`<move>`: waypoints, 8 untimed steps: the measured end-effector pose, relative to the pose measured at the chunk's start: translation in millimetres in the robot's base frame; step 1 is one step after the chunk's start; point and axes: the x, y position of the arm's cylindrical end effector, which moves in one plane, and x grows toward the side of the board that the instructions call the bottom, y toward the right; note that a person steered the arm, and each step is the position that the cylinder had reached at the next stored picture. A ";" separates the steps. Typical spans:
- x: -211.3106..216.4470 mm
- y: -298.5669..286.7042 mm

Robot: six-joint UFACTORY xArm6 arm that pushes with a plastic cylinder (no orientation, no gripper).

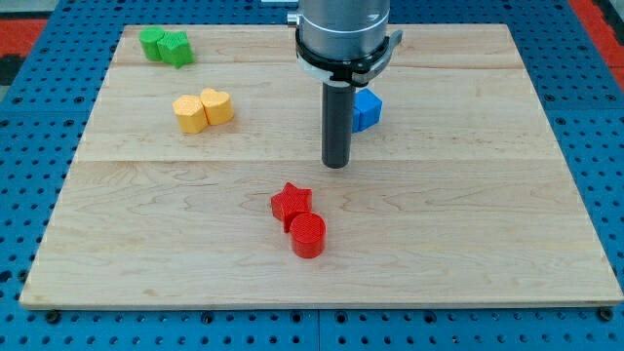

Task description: Move your arm horizontally to the red circle

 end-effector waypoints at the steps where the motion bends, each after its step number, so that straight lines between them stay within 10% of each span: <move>1: 0.0 0.0; 7: 22.2 93.4; 8: 81.6 124.6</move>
